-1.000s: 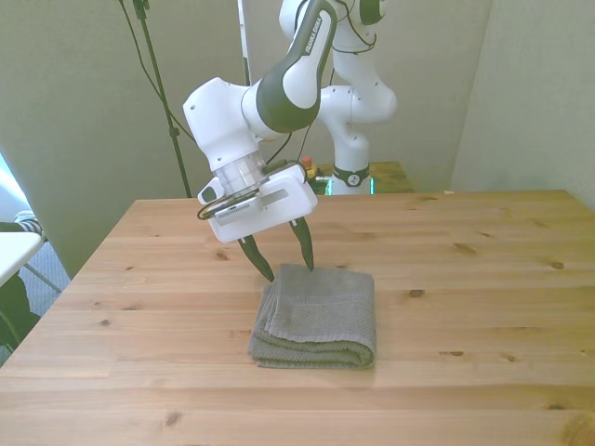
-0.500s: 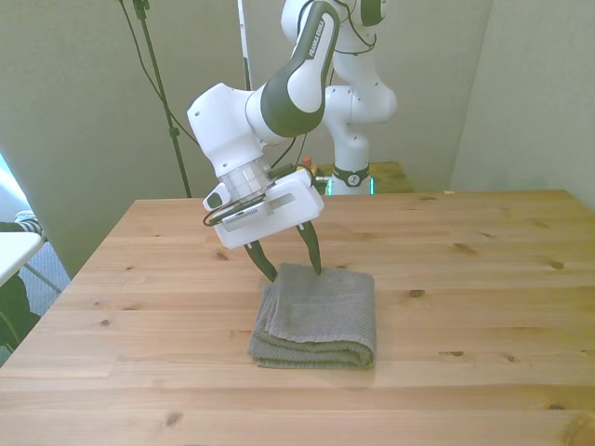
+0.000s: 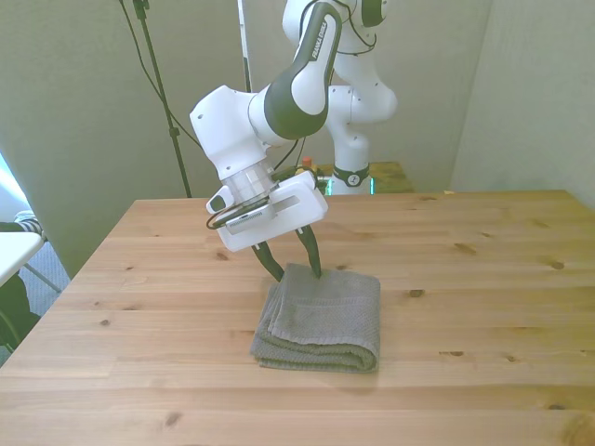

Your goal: Unfold the towel

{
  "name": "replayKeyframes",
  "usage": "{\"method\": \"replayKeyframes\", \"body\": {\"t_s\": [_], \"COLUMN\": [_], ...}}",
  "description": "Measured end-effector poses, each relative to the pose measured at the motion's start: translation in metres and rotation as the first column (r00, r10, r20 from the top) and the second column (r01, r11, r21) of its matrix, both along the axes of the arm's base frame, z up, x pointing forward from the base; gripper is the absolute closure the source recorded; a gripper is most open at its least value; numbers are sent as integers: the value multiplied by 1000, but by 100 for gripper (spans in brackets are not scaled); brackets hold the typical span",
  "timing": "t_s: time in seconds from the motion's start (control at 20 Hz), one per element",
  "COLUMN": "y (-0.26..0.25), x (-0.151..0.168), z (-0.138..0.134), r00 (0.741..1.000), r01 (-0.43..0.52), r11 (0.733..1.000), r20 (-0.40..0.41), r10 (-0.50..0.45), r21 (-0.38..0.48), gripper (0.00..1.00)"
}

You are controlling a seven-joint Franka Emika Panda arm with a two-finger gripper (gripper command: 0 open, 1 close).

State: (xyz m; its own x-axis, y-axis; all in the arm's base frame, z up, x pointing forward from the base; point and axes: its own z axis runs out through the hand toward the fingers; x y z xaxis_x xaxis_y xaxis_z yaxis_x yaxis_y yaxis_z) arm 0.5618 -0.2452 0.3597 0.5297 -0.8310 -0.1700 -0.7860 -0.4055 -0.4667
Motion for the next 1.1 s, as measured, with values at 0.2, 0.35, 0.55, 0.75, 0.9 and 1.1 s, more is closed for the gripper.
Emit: {"method": "replayKeyframes", "body": {"t_s": [0.2,0.35,0.55,0.75,0.9,1.1], "y": [0,-3,-7,-14,-12,18], "x": [0,-1,-4,-4,3,22], "z": [0,1,7,21,41,68], "r00": [1000,1000,1000,1000,998,992], "r01": [-1,-4,-6,-3,-10,-64], "r11": [1000,1000,1000,1000,1000,998], "r20": [0,4,8,25,59,105], "r10": [1,4,6,3,10,65], "r21": [-1,-4,1,0,-2,-9], "gripper": [100,100,100,100,100,100]}}
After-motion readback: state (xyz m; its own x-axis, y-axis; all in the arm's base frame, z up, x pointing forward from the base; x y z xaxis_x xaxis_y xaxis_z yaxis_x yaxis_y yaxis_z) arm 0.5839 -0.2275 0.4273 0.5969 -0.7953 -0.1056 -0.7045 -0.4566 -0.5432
